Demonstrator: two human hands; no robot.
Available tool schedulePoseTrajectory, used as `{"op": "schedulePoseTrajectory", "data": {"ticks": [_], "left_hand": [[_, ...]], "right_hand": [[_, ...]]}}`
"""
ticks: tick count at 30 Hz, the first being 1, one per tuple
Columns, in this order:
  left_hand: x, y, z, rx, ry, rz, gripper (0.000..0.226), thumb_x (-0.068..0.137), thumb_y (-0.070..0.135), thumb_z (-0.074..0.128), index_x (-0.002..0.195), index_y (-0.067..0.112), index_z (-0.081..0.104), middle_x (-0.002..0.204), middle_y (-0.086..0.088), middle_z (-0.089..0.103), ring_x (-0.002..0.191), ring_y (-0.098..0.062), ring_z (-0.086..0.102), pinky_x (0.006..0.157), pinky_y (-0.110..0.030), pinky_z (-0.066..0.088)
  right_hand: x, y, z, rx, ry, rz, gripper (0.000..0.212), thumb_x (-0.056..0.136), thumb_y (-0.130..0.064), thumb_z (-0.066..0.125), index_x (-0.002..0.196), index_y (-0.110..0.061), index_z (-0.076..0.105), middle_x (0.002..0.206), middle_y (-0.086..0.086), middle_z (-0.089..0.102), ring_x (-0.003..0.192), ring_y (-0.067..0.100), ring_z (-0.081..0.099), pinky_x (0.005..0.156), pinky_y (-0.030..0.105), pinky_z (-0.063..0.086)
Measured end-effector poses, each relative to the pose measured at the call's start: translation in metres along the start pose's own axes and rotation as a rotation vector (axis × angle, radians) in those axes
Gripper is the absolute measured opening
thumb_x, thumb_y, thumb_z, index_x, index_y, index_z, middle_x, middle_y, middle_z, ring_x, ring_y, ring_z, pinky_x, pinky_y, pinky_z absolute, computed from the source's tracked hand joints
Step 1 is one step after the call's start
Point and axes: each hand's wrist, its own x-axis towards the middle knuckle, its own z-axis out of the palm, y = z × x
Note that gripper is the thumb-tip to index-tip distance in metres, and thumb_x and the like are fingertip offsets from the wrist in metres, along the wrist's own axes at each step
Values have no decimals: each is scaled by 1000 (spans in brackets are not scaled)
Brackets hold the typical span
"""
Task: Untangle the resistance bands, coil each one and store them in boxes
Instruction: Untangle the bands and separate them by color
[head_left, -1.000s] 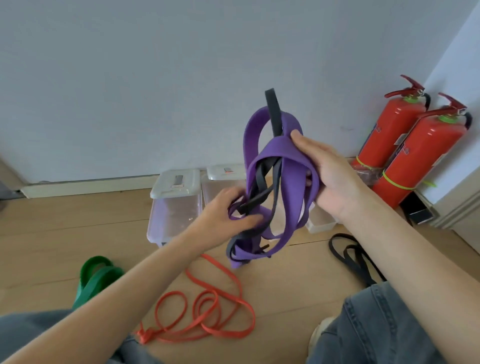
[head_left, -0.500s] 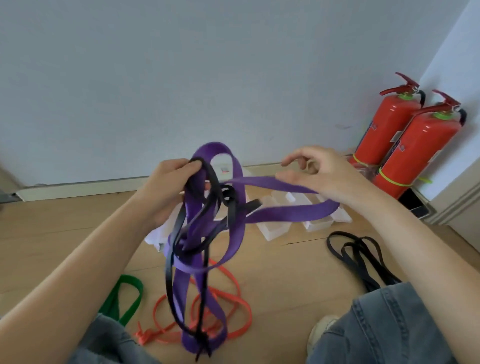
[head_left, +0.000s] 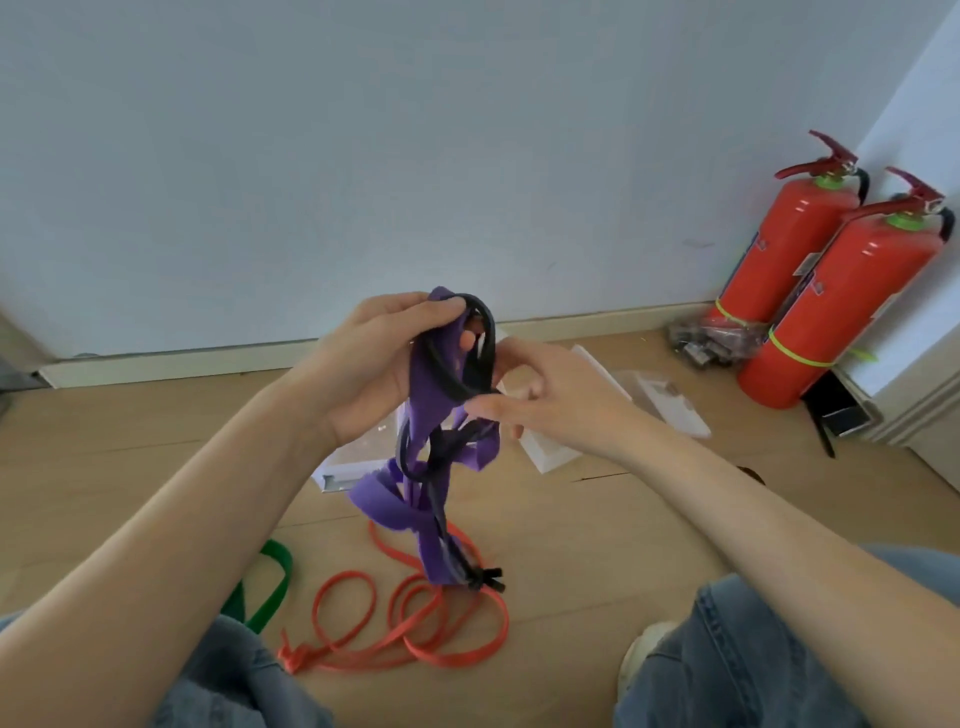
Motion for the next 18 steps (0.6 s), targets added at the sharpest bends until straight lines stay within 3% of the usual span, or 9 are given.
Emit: {"op": "schedulePoseTrajectory", "data": {"ticks": [3, 6, 8, 10, 12, 13, 16, 17, 18], "left_hand": [[4, 0, -14, 111, 67, -9, 27, 73, 43, 63, 78, 19, 74, 82, -1, 70, 75, -12, 65, 68, -24, 54], [0, -10, -20, 225, 39, -205, 42, 68, 60, 56, 82, 24, 74, 91, 1, 68, 82, -16, 62, 78, -29, 49], [-6, -22, -14, 327, -36, -271, 34, 73, 54, 58, 81, 25, 75, 92, 4, 71, 89, -14, 63, 83, -28, 46], [-8, -24, -10, 416, -11, -207, 17, 85, 31, 59, 81, 22, 73, 87, 7, 72, 88, -6, 64, 85, -25, 43], [-6, -17, -14, 377, 119, -121, 17, 91, 15, 54, 83, 16, 68, 79, 4, 71, 79, -10, 65, 81, -27, 50], [-5, -10, -16, 294, 181, -96, 18, 93, 12, 51, 82, 11, 66, 74, 2, 71, 71, -12, 66, 72, -26, 54], [-4, 1, -14, 35, 250, -77, 22, 93, 12, 45, 76, 7, 57, 58, 0, 61, 44, -10, 51, 45, -18, 45], [-3, 2, -10, -7, 203, -90, 22, 93, 12, 43, 74, 9, 53, 56, 0, 56, 42, -10, 44, 42, -17, 40], [-3, 3, -5, -2, 132, -107, 23, 92, 12, 42, 71, 11, 50, 55, 0, 52, 41, -9, 39, 41, -17, 37]], "right_hand": [[3, -6, -10, 286, 106, -23, 29, 88, -26, 61, 77, 1, 61, 51, -6, 50, 43, 8, 44, 45, 16, 34], [5, -12, -27, 741, 134, -27, 22, 92, -19, 55, 74, -6, 57, 55, -4, 50, 44, 9, 41, 42, 18, 31], [7, -14, -32, 797, 170, -23, 24, 94, -19, 53, 73, -8, 55, 57, -3, 51, 45, 10, 43, 43, 21, 34], [10, -12, -32, 652, 265, 39, 27, 94, -20, 53, 70, -9, 51, 53, -4, 46, 43, 11, 39, 43, 23, 31], [10, -2, -40, 187, 365, 142, 27, 92, -24, 53, 70, -8, 52, 53, -2, 42, 46, 13, 37, 47, 22, 28], [8, 5, -45, -95, 326, 211, 28, 91, -26, 53, 72, -6, 56, 57, 2, 44, 50, 15, 39, 48, 22, 29], [-2, 21, -53, -611, -72, 444, 30, 91, -32, 51, 83, -5, 60, 72, 7, 61, 60, 19, 55, 53, 25, 40], [-5, 23, -52, -671, -169, 470, 31, 90, -35, 54, 99, -6, 61, 93, 10, 67, 76, 21, 63, 64, 27, 47], [-6, 22, -51, -657, -222, 446, 46, 87, -39, 59, 121, -9, 54, 121, 10, 61, 99, 22, 62, 79, 29, 49]]}}
